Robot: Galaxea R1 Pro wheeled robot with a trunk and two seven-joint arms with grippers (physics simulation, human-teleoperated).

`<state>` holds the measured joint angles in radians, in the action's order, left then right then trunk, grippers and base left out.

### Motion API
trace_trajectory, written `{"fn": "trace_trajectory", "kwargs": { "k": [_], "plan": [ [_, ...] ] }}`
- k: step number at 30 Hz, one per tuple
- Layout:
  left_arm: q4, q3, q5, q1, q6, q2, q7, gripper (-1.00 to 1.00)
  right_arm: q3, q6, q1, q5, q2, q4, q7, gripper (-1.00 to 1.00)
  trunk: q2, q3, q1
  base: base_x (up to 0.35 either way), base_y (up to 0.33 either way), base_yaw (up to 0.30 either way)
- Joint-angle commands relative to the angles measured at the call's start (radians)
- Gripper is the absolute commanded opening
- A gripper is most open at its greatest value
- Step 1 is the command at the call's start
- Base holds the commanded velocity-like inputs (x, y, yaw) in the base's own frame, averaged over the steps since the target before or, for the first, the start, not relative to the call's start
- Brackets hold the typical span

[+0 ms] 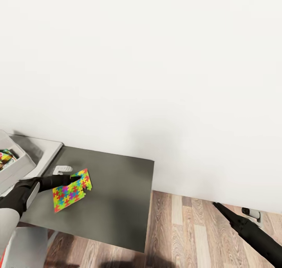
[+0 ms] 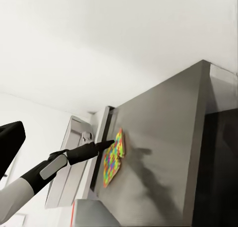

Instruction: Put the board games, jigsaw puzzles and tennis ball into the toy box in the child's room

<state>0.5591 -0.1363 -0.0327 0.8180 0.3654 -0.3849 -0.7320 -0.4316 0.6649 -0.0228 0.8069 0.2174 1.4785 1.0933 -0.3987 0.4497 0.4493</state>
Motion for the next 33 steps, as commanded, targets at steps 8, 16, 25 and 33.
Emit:
{"fn": "trace_trajectory", "kwargs": {
  "k": [8,16,25,33],
  "plan": [
    [-0.041,-0.002,-0.011,0.000,0.025,0.003,-0.021,1.00,0.003,0.009,0.000,0.007,0.000,0.000,-0.002,1.00,-0.001,0.001,0.001,-0.006,-0.088,0.000],
    [-0.041,0.000,-0.012,0.000,0.030,0.003,-0.026,1.00,0.048,0.013,0.000,-0.008,0.000,0.000,-0.008,1.00,-0.001,0.001,0.001,-0.028,-0.114,0.000],
    [-0.041,-0.001,-0.009,0.000,0.094,0.003,-0.028,1.00,0.066,0.014,0.000,-0.053,-0.005,0.000,-0.012,1.00,-0.001,0.001,0.001,-0.008,-0.041,0.000],
    [-0.041,-0.001,-0.007,0.000,0.102,0.001,-0.079,1.00,0.069,0.013,0.000,-0.055,-0.008,0.001,-0.012,1.00,-0.001,0.001,0.001,-0.050,-0.108,0.000]
  ]
}}
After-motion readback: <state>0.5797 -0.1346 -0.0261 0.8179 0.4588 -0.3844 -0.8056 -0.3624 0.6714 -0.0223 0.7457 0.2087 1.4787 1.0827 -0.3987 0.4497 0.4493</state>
